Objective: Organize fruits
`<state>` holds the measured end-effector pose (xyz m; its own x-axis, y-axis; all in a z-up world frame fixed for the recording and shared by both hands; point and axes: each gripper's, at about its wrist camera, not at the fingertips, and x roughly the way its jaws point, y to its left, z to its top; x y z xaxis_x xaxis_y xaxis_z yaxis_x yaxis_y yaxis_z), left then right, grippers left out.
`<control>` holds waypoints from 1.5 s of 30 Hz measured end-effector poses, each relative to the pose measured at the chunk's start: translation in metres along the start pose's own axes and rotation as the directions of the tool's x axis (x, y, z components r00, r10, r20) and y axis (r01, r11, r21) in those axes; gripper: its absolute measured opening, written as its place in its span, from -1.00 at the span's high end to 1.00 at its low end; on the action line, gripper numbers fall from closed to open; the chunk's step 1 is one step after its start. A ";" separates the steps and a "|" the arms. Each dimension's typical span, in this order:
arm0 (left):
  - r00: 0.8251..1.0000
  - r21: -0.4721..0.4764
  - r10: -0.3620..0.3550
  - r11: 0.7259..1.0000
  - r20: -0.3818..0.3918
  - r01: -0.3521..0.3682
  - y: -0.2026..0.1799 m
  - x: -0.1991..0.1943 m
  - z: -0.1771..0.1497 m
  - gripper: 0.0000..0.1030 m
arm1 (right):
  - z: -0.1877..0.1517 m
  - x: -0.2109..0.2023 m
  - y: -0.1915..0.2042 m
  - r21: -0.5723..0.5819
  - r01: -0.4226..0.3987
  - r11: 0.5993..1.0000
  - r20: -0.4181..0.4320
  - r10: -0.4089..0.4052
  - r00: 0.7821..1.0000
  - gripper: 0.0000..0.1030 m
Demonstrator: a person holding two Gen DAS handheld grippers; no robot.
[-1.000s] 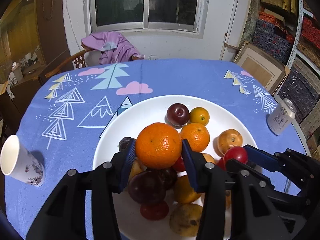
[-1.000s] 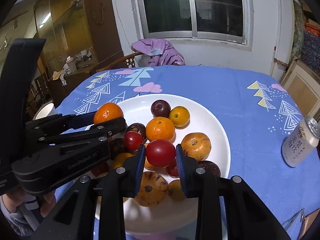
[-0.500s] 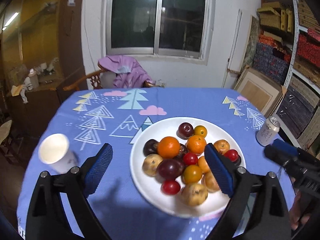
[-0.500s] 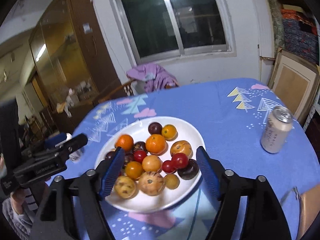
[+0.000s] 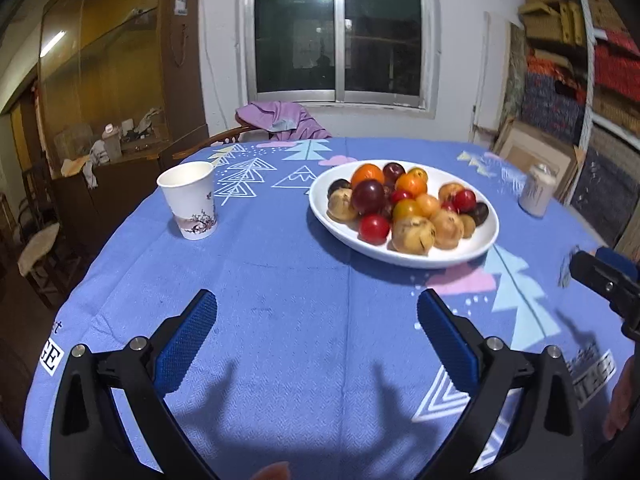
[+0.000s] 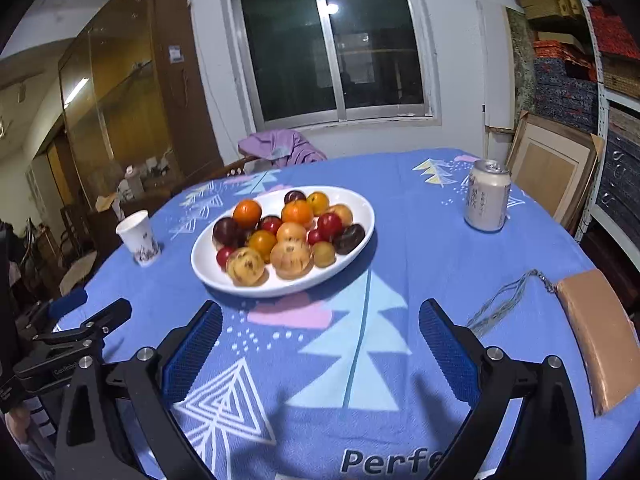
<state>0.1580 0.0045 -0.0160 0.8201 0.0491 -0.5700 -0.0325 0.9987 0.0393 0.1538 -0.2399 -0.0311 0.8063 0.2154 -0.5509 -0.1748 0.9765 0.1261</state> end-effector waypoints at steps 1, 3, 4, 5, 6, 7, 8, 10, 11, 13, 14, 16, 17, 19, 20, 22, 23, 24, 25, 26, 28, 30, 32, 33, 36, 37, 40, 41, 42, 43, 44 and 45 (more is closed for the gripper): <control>1.000 0.021 -0.003 1.000 0.003 0.003 -0.004 0.000 -0.001 -0.92 | -0.001 0.001 0.004 -0.021 0.010 1.000 -0.002 -0.010 1.000 -0.93; 1.000 0.056 -0.010 0.998 0.009 0.009 -0.011 -0.002 -0.004 -0.92 | -0.004 0.005 0.014 -0.078 0.045 0.996 -0.008 -0.045 0.999 -0.93; 1.000 0.071 -0.019 0.997 0.011 0.018 -0.014 -0.004 -0.004 -0.92 | -0.006 0.006 0.018 -0.094 0.058 0.994 -0.011 -0.060 0.998 -0.93; 0.999 0.078 -0.031 0.997 0.015 0.029 -0.017 -0.006 -0.005 -0.92 | -0.009 0.006 0.022 -0.115 0.070 0.991 -0.014 -0.072 0.997 -0.93; 0.999 0.081 -0.042 0.996 0.021 0.041 -0.018 -0.008 -0.004 -0.92 | -0.011 0.007 0.024 -0.132 0.074 0.989 -0.017 -0.077 0.997 -0.93; 0.998 0.086 -0.050 0.995 0.028 0.048 -0.020 -0.012 -0.005 -0.92 | -0.012 0.008 0.027 -0.147 0.076 0.986 -0.021 -0.080 0.997 -0.93; 0.998 0.089 -0.053 0.995 0.033 0.050 -0.021 -0.013 -0.004 -0.92 | -0.015 0.009 0.030 -0.164 0.079 0.983 -0.031 -0.085 0.996 -0.93; 0.998 0.091 -0.055 0.995 0.040 0.051 -0.024 -0.016 -0.003 -0.92 | -0.018 0.010 0.033 -0.184 0.076 0.980 -0.046 -0.086 0.995 -0.93; 0.998 0.092 -0.055 0.994 0.042 0.051 -0.025 -0.017 -0.004 -0.92 | -0.019 0.012 0.035 -0.193 0.076 0.978 -0.054 -0.088 0.995 -0.93; 0.997 0.101 -0.054 0.994 0.046 0.049 -0.027 -0.018 -0.004 -0.92 | -0.020 0.013 0.037 -0.201 0.076 0.977 -0.062 -0.090 0.994 -0.93; 0.998 0.105 -0.049 0.994 0.049 0.044 -0.028 -0.019 -0.005 -0.92 | -0.021 0.013 0.037 -0.203 0.081 0.976 -0.061 -0.095 0.994 -0.93; 0.998 0.108 -0.049 0.993 0.049 0.044 -0.028 -0.020 -0.005 -0.92 | -0.021 0.012 0.036 -0.197 0.084 0.977 -0.059 -0.097 0.994 -0.93; 0.997 0.110 -0.052 0.993 0.048 0.047 -0.029 -0.020 -0.006 -0.92 | -0.021 0.013 0.035 -0.191 0.086 0.978 -0.059 -0.099 0.993 -0.93; 0.998 0.112 -0.051 0.993 0.048 0.045 -0.029 -0.021 -0.006 -0.92 | -0.020 0.014 0.033 -0.177 0.085 0.981 -0.067 -0.098 0.993 -0.93; 0.998 0.114 -0.048 0.993 0.048 0.042 -0.029 -0.021 -0.006 -0.92 | -0.019 0.014 0.031 -0.166 0.084 0.983 -0.072 -0.097 0.993 -0.93; 0.998 0.109 -0.042 0.993 0.048 0.037 -0.028 -0.020 -0.006 -0.92 | -0.019 0.015 0.029 -0.153 0.081 0.985 -0.079 -0.094 0.992 -0.93; 0.998 0.103 -0.043 0.994 0.046 0.038 -0.027 -0.020 -0.006 -0.92 | -0.019 0.015 0.029 -0.149 0.078 0.986 -0.083 -0.091 0.992 -0.93; 0.998 0.099 -0.044 0.994 0.045 0.039 -0.026 -0.020 -0.005 -0.92 | -0.019 0.015 0.029 -0.148 0.076 0.986 -0.085 -0.089 0.992 -0.93; 0.998 0.093 -0.043 0.995 0.045 0.039 -0.025 -0.020 -0.005 -0.92 | -0.019 0.015 0.029 -0.149 0.074 0.986 -0.087 -0.087 0.992 -0.93; 0.998 0.090 -0.041 0.995 0.044 0.037 -0.025 -0.020 -0.005 -0.92 | -0.020 0.016 0.029 -0.152 0.072 0.986 -0.088 -0.086 0.992 -0.93; 0.998 0.090 -0.038 0.995 0.044 0.034 -0.024 -0.019 -0.005 -0.92 | -0.020 0.016 0.030 -0.157 0.071 0.985 -0.091 -0.086 0.992 -0.93; 0.999 0.092 -0.032 0.995 0.043 0.028 -0.025 -0.019 -0.005 -0.92 | -0.020 0.016 0.031 -0.161 0.068 0.985 -0.093 -0.084 0.992 -0.93; 0.999 0.094 -0.029 0.995 0.043 0.025 -0.025 -0.018 -0.004 -0.92 | -0.020 0.016 0.031 -0.162 0.069 0.984 -0.094 -0.085 0.992 -0.93; 0.999 0.093 -0.027 0.995 0.042 0.023 -0.025 -0.018 -0.004 -0.92 | -0.020 0.016 0.031 -0.162 0.069 0.984 -0.094 -0.085 0.992 -0.93; 0.999 0.087 -0.031 0.996 0.037 0.027 -0.025 -0.017 -0.005 -0.92 | -0.021 0.016 0.031 -0.161 0.068 0.985 -0.095 -0.084 0.992 -0.93; 0.999 0.083 -0.029 0.996 0.035 0.026 -0.024 -0.017 -0.005 -0.92 | -0.021 0.016 0.031 -0.161 0.068 0.985 -0.095 -0.084 0.992 -0.93; 0.999 0.072 -0.021 0.997 0.037 0.018 -0.022 -0.017 -0.005 -0.92 | -0.021 0.016 0.031 -0.161 0.068 0.985 -0.093 -0.084 0.992 -0.93; 0.999 0.069 -0.015 0.998 0.044 0.012 -0.022 -0.017 -0.006 -0.92 | -0.020 0.016 0.031 -0.161 0.069 0.985 -0.094 -0.084 0.992 -0.93; 0.999 0.069 -0.011 0.998 0.048 0.008 -0.022 -0.018 -0.006 -0.92 | -0.020 0.016 0.031 -0.160 0.069 0.985 -0.094 -0.084 0.992 -0.93; 0.999 0.069 -0.009 0.998 0.050 0.006 -0.022 -0.018 -0.006 -0.92 | -0.021 0.016 0.031 -0.159 0.068 0.985 -0.093 -0.084 0.992 -0.93; 0.999 0.068 -0.009 0.998 0.052 0.006 -0.022 -0.019 -0.006 -0.92 | -0.021 0.016 0.031 -0.157 0.068 0.985 -0.092 -0.083 0.992 -0.93; 0.998 0.069 -0.013 0.998 0.054 0.009 -0.021 -0.019 -0.005 -0.92 | -0.021 0.016 0.031 -0.155 0.068 0.986 -0.091 -0.083 0.992 -0.93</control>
<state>0.1401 -0.0176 -0.0105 0.8501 0.0356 -0.5253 0.0143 0.9958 0.0905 0.1496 -0.2065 -0.0530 0.7632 0.1337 -0.6322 -0.2053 0.9778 -0.0411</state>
